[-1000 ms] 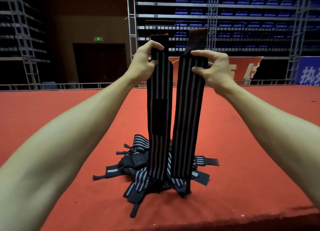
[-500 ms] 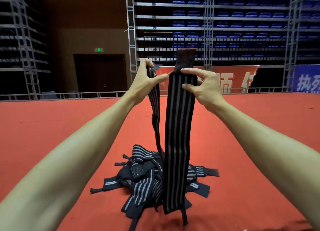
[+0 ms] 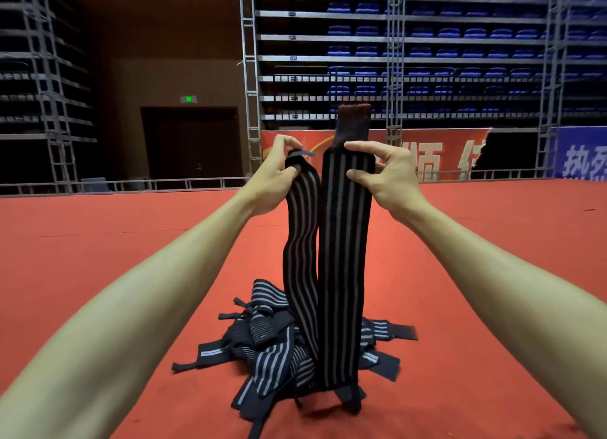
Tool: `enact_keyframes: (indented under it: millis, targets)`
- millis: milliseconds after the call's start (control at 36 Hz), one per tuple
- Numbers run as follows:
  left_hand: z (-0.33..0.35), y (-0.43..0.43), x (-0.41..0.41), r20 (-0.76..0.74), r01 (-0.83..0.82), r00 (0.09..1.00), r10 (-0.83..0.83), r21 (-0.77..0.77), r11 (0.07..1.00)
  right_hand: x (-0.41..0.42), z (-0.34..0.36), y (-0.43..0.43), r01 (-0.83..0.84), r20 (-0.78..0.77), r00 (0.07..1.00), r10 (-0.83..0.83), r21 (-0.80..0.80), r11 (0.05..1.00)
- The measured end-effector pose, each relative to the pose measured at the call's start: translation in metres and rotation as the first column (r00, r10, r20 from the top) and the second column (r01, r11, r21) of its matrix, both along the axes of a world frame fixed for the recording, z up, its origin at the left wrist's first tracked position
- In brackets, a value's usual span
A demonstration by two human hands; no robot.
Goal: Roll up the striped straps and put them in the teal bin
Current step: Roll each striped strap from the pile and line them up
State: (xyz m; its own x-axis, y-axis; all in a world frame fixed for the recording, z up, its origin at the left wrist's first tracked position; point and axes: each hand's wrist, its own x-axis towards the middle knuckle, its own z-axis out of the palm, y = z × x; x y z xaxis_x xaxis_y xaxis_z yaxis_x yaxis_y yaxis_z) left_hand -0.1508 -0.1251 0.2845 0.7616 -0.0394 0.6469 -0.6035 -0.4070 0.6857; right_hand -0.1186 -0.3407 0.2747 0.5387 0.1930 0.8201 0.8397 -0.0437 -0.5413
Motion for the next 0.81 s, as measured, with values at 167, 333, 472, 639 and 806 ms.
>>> enact_keyframes:
  millis: [167,333,472,639,806]
  targets:
    - [-0.007,0.001,0.006,0.075,-0.039,0.997,0.036,0.029,0.999,0.001,-0.005,0.004,0.0,-0.001,1.0,0.0,-0.007,1.0]
    - [-0.01,0.005,0.004,0.173,-0.126,0.979,0.106,0.108,0.986,-0.001,-0.007,0.004,0.005,0.003,1.0,-0.005,-0.022,1.0]
    - [-0.008,0.007,0.007,0.188,-0.183,0.97,0.151,0.168,0.969,-0.002,-0.004,0.004,-0.008,0.003,1.0,0.008,-0.02,1.0]
    - [0.002,0.013,0.004,0.132,-0.166,0.979,0.154,0.077,0.983,-0.007,0.004,0.002,-0.065,0.005,0.998,0.065,0.014,0.998]
    - [0.013,0.005,-0.006,0.076,-0.024,0.997,0.028,-0.043,0.999,-0.005,0.01,0.013,-0.07,0.04,0.997,0.07,0.013,0.997]
